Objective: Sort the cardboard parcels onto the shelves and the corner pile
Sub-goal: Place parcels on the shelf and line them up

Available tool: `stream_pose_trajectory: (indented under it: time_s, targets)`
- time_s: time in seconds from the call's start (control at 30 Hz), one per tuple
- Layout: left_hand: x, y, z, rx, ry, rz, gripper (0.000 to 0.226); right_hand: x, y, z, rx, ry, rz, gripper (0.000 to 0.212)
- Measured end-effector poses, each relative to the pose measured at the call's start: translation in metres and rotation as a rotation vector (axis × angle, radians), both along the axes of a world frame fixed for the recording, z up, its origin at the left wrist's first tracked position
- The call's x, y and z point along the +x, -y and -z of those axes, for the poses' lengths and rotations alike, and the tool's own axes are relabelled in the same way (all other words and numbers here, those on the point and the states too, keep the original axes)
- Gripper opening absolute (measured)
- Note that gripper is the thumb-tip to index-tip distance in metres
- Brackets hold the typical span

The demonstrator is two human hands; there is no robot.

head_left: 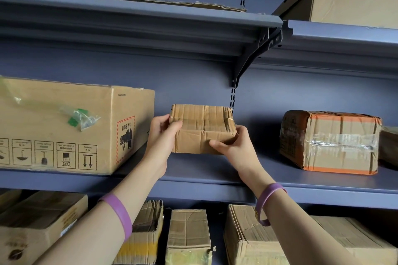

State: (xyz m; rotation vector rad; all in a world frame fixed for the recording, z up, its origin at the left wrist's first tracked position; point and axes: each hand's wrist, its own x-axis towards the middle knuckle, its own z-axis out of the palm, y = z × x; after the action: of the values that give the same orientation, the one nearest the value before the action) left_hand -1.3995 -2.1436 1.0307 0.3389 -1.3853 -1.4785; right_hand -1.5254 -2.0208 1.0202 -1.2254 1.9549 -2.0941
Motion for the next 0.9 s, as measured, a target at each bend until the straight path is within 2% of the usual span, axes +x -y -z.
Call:
stream_pose_trajectory:
  time_s: [0.1, 0.3, 0.43, 0.5, 0.6, 0.77, 0.83, 0.9]
  targets:
    - [0.0, 0.002, 0.0, -0.025, -0.006, -0.02, 0.028, 0.006, -0.002, -0.004, -0.032, 0.024, -0.025, 0.061]
    - [-0.002, 0.005, 0.001, -0.083, 0.013, -0.004, 0.043, 0.006, -0.003, -0.003, -0.115, 0.046, 0.043, 0.04]
    - [-0.003, 0.006, 0.001, -0.097, 0.06, -0.009, 0.047, -0.001, -0.001, 0.0, -0.119, 0.004, 0.104, 0.04]
    - [-0.003, 0.006, 0.001, -0.099, 0.073, -0.016, 0.044, -0.003, 0.0, 0.002, -0.112, -0.008, 0.117, 0.043]
    - [-0.002, 0.001, -0.002, -0.052, 0.047, -0.009, 0.024, -0.006, 0.001, 0.003, -0.119, 0.004, 0.11, 0.043]
    - [-0.002, 0.003, -0.001, 0.054, -0.021, 0.019, 0.04, -0.004, 0.0, 0.002, -0.129, 0.027, 0.057, 0.047]
    - [-0.001, 0.005, 0.0, 0.054, -0.033, 0.017, 0.038, 0.0, -0.001, 0.001, -0.165, 0.036, 0.028, 0.047]
    - [-0.001, 0.005, 0.0, 0.049, -0.049, 0.006, 0.034, 0.005, -0.003, -0.002, -0.209, 0.038, 0.013, 0.037]
